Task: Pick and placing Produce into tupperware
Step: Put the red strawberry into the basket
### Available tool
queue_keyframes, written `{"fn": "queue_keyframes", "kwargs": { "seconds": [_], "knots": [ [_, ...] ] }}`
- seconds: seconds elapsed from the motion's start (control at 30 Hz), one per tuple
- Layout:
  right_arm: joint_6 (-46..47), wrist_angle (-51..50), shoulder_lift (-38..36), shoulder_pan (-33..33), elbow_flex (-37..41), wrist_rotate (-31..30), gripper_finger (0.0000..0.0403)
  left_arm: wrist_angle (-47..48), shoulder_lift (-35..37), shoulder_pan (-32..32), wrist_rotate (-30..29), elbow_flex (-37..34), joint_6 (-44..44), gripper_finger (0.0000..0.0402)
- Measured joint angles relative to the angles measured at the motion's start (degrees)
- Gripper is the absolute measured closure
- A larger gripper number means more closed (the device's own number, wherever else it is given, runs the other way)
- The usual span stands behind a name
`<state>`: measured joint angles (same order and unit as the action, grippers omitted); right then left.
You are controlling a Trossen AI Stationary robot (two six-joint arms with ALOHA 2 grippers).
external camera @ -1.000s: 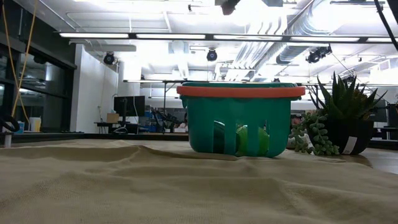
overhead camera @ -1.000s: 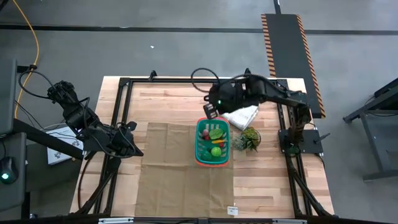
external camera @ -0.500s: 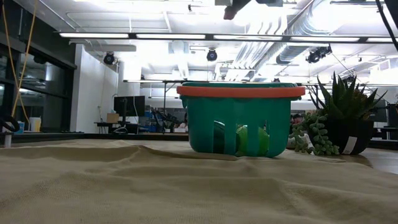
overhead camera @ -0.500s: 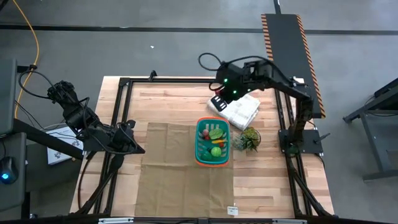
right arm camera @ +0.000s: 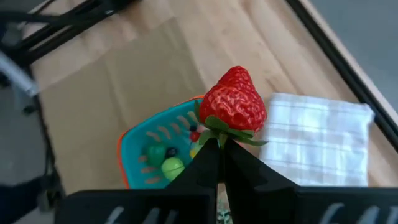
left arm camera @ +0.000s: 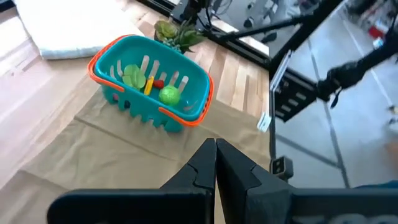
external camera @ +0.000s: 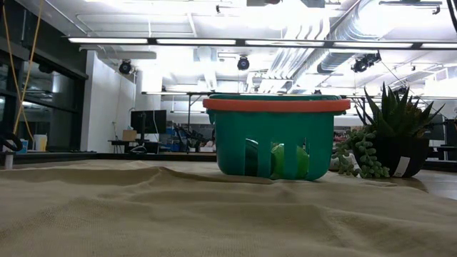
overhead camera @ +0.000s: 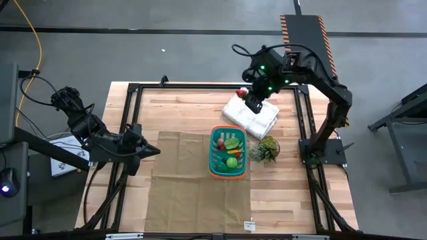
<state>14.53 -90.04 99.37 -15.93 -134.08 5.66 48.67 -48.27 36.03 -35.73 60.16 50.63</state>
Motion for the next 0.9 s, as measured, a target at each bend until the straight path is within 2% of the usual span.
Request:
{"fn": "queue_keyframes", "kwargs": {
  "seconds": [0.3,0.6,0.9],
  "knots": [
    [-7.4,0.0,-0.1,2.7,0.0,6.5,0.0403,-2.4,-1.6,0.0,-1.9,0.0,6.8,0.0401],
    [-8.7,0.2,0.0,8.3,0.3,6.1,0.0403,-2.4,-6.9,0.0,-3.1,0.0,9.5,0.0401],
    [-11.2,0.1,-0.5,12.0,15.7,1.2,0.0403,-2.9,-12.8,0.0,-3.1,0.0,12.9,0.0401]
  ]
}}
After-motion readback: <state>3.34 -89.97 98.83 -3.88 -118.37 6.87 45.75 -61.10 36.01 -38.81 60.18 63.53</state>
